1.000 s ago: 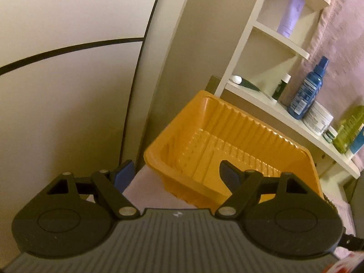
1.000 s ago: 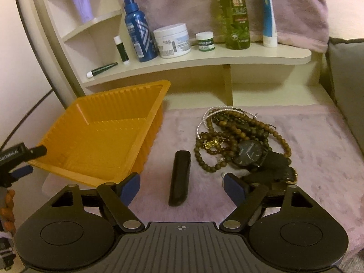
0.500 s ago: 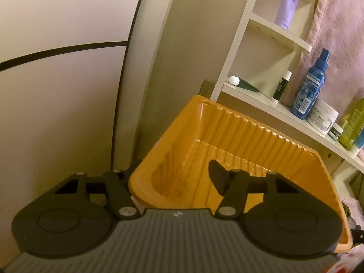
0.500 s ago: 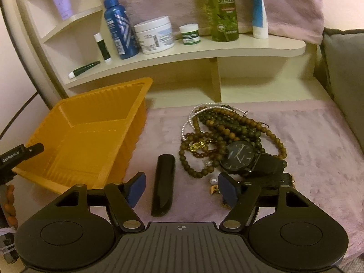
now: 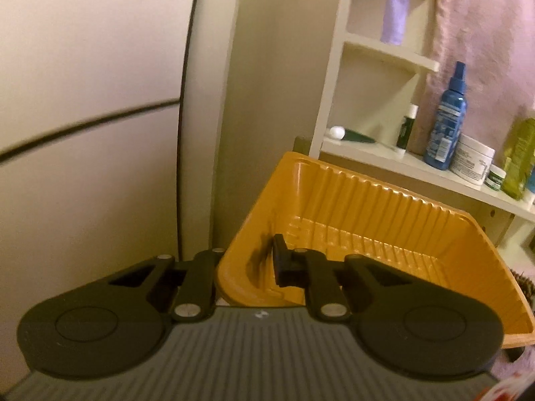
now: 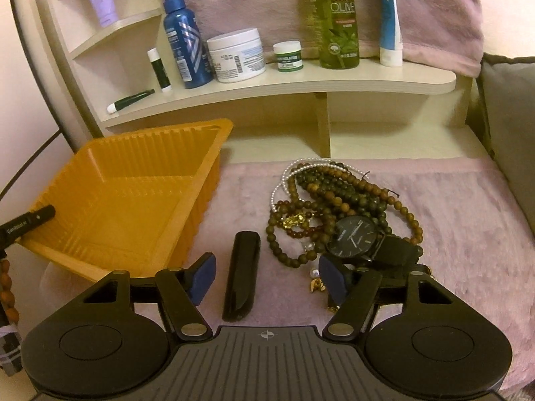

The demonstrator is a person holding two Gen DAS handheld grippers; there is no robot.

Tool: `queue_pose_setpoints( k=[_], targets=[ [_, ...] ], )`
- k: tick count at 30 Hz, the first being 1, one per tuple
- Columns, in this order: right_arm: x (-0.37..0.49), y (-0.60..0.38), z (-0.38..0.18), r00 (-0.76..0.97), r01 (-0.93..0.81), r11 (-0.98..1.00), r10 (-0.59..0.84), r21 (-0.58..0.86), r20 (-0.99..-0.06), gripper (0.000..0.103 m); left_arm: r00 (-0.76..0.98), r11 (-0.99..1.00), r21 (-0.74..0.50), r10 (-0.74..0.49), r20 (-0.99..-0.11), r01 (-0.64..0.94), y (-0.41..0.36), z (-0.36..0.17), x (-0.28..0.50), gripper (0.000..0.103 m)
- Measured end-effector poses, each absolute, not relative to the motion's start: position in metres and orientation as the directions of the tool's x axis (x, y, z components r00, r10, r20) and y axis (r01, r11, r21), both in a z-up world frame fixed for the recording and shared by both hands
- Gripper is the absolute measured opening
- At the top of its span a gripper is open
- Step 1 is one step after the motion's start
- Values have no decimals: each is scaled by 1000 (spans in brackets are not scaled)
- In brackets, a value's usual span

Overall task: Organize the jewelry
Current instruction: 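Grasp the black rectangular case with the right gripper, then carry the black case into the orange tray and open the right gripper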

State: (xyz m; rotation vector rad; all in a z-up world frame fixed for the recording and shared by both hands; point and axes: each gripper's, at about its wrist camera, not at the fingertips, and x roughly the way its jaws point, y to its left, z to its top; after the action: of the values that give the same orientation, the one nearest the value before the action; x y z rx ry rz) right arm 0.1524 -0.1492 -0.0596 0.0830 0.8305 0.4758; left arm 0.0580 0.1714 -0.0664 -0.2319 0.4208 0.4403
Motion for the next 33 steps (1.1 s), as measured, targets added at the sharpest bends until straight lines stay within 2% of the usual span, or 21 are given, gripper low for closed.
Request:
queue_pose_setpoints(
  k=[6, 10, 14, 15, 20, 24, 28, 33],
  targets=[
    [152, -137, -62, 546, -421, 872, 464, 250, -697, 48, 848, 910, -63, 354, -394, -409, 171, -50, 50, 10],
    [157, -123, -71, 521, -434, 873, 444, 222, -729, 36, 855, 919, -33, 353, -380, -393, 173, -43, 49, 10],
    [164, -116, -81, 509, -420, 883, 422, 212, -750, 29, 858, 919, -17, 360, -367, -393, 172, -39, 49, 9],
    [166, -114, -83, 507, -419, 884, 416, 206, -755, 24, 858, 920, -14, 361, -365, -393, 171, -38, 49, 9],
    [167, -111, -82, 532, -412, 892, 402, 187, -745, 22, 857, 919, -14, 362, -366, -394, 172, -40, 49, 9],
    [169, -113, -58, 598, -388, 897, 420, 212, -683, 22, 857, 919, -11, 363, -367, -394, 171, -40, 48, 9],
    [170, -103, -31, 601, -433, 857, 505, 278, -620, 22, 860, 922, -9, 359, -363, -388, 171, -38, 51, 9],
    [171, -66, -30, 535, -489, 821, 549, 294, -642, 22, 860, 922, -3, 360, -362, -388, 170, -37, 52, 9]
  ],
)
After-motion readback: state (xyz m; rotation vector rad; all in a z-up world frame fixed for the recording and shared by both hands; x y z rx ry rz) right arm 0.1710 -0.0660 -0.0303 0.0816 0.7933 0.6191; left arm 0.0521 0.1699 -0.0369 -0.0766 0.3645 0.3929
